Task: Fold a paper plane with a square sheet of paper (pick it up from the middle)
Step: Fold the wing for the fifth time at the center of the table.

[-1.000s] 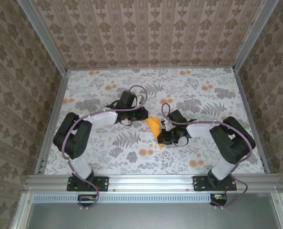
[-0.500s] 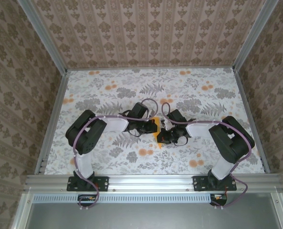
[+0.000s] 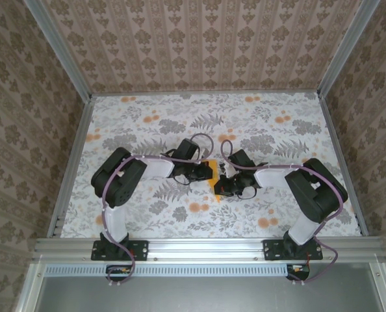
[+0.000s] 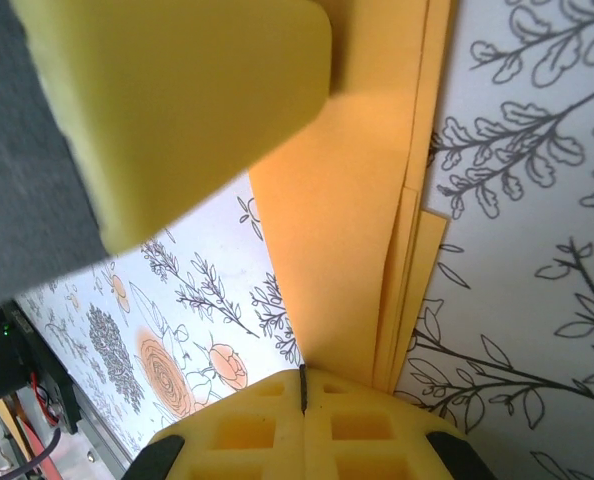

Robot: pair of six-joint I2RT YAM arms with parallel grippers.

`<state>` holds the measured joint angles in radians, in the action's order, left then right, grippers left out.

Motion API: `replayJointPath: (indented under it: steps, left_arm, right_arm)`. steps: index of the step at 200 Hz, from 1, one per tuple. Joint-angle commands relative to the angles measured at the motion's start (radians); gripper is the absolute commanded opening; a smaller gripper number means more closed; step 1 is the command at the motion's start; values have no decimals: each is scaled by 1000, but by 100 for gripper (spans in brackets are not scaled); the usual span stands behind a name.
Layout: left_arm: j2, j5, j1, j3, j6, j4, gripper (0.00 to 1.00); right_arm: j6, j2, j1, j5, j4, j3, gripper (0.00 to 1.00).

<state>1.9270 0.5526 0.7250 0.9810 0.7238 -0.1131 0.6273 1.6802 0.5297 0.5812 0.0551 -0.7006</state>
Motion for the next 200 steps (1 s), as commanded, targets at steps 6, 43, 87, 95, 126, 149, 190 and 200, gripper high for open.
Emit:
replayJointPath:
  steps: [6, 43, 87, 95, 126, 149, 190, 200]
  left_arm:
    - [51, -43, -61, -12, -84, -12, 7]
    - [81, -28, -127, 22, -106, -26, 7]
    - [127, -13, -185, 108, -130, 31, 7]
    - [131, -15, -193, 118, -132, 37, 7]
    - [153, -12, -227, 141, -127, 62, 8]
    - [155, -4, -246, 152, -129, 69, 8]
    - [54, -4, -252, 185, -153, 130, 12]
    - [14, -10, -248, 183, -156, 148, 13]
  right_arm:
    - [-26, 30, 1, -63, 119, 62, 0]
    - [-42, 26, 0, -56, 136, 83, 0]
    - [-43, 21, 0, -46, 135, 108, 0]
    - [-44, 17, 1, -46, 134, 113, 0]
    - [-43, 14, -1, -46, 131, 117, 0]
    - [-38, 11, 0, -41, 121, 111, 0]
    - [-13, -32, 0, -22, 89, 66, 0]
    - [-8, -47, 0, -17, 82, 51, 0]
